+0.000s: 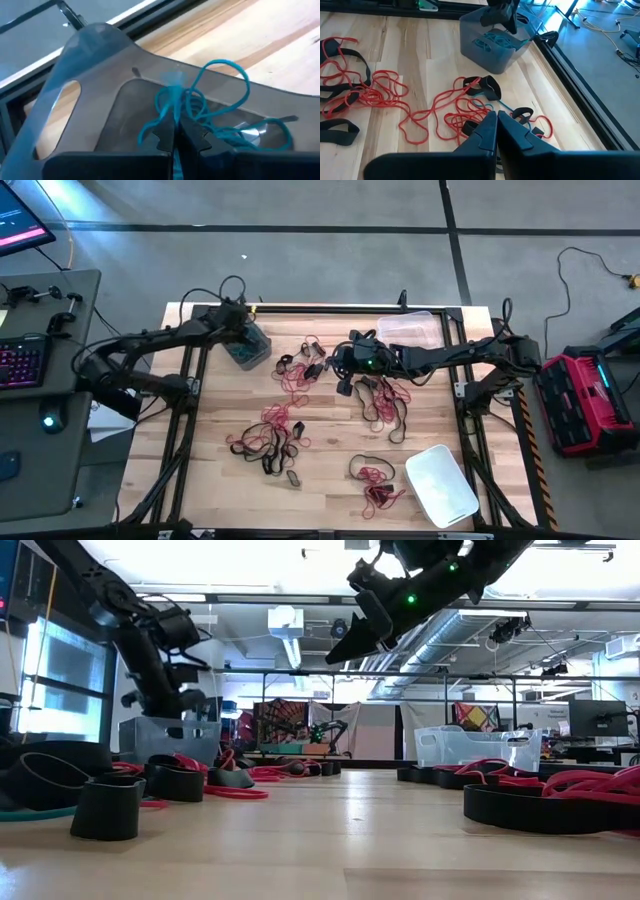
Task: Sort rubber bands into baskets
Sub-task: Put the blue rubber band into the black bin
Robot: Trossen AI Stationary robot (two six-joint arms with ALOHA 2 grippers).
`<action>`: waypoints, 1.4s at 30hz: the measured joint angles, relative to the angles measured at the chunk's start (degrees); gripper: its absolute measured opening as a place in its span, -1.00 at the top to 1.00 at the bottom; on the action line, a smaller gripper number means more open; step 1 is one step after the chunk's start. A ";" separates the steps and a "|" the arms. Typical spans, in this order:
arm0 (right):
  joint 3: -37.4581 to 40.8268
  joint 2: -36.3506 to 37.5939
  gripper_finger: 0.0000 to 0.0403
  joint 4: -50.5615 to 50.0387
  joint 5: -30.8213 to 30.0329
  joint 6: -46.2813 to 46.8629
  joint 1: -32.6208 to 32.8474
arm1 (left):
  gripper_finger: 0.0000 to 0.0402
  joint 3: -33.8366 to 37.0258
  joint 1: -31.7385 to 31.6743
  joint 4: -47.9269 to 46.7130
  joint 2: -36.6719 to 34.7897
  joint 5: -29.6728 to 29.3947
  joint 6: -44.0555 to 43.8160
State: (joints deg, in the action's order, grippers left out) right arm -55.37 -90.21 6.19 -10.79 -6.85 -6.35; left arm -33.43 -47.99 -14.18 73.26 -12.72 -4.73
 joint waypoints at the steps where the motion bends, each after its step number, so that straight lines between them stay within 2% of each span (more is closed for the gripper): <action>1: 0.00 0.00 1.00 0.02 -0.01 0.00 0.00 | 0.99 0.00 0.07 -0.15 -0.73 0.33 -0.27; 11: 0.00 0.00 1.00 0.03 0.01 0.00 0.00 | 0.70 -2.08 0.16 -0.78 -6.12 3.96 -0.73; 15: 0.00 0.00 1.00 0.03 0.01 0.00 0.00 | 0.63 -4.85 0.16 -0.76 -4.48 6.71 1.30; 20: 0.00 0.00 1.00 0.01 0.03 0.00 0.00 | 0.62 -8.71 0.16 -1.48 0.89 8.76 3.57; 24: 0.00 0.00 1.00 -0.18 0.04 0.00 0.00 | 0.67 -11.70 0.16 -1.65 6.41 11.02 6.09; 30: 0.00 -0.02 1.00 -0.45 0.05 0.00 0.00 | 0.87 -15.93 0.16 -6.15 13.01 10.97 9.11; 34: 0.00 -0.02 1.00 -0.65 0.07 0.00 0.00 | 0.98 -16.81 0.50 -8.67 13.46 10.67 10.12; 42: 0.00 -0.02 1.00 -0.82 0.07 0.00 0.00 | 1.00 -16.81 2.93 -14.20 11.35 6.96 10.58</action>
State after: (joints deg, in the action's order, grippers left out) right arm -55.37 -90.24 5.37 -10.72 -6.85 -6.35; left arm -50.24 -45.06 -28.38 84.61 -5.76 5.85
